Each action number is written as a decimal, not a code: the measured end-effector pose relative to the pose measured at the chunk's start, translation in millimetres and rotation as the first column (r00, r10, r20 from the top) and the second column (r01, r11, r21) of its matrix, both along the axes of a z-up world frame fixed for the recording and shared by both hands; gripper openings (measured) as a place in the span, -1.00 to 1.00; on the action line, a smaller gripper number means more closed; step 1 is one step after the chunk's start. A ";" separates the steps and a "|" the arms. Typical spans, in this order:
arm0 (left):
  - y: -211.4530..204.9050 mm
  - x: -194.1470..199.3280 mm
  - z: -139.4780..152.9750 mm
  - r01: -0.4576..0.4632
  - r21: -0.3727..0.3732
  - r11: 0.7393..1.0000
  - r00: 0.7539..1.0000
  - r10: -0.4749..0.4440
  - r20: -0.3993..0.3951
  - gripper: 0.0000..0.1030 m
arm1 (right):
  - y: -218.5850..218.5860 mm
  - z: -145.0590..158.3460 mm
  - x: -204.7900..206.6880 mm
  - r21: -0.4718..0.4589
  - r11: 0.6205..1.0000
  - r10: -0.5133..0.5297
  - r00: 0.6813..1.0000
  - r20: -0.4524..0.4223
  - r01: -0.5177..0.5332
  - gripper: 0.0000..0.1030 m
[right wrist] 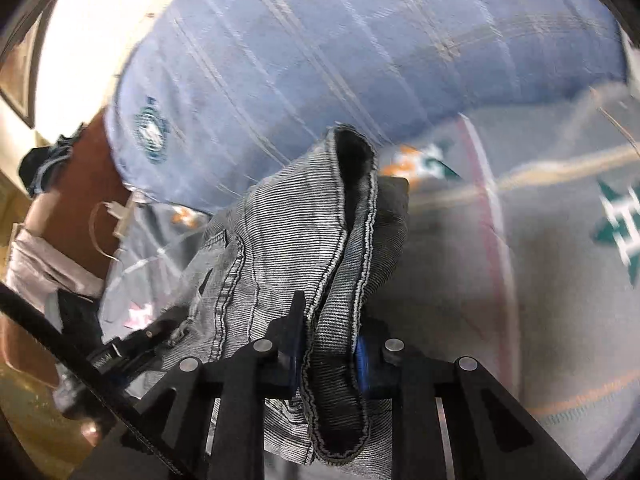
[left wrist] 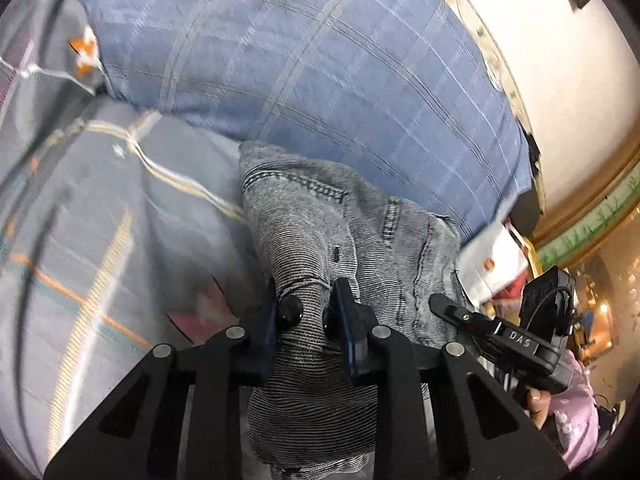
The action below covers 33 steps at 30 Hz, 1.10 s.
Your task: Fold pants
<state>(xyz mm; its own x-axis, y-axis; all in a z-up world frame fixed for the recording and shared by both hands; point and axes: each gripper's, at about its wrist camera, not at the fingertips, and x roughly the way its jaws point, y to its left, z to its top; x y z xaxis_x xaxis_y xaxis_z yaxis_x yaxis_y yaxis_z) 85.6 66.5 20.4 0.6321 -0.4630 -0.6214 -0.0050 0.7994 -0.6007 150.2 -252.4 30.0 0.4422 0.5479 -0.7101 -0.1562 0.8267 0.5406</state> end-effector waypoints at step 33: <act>-35.7 -22.5 -43.3 -0.102 0.406 0.908 0.983 0.155 -0.098 0.10 | 24.2 -29.9 -11.6 -0.043 0.986 0.155 0.980 -0.126 -0.162 -0.90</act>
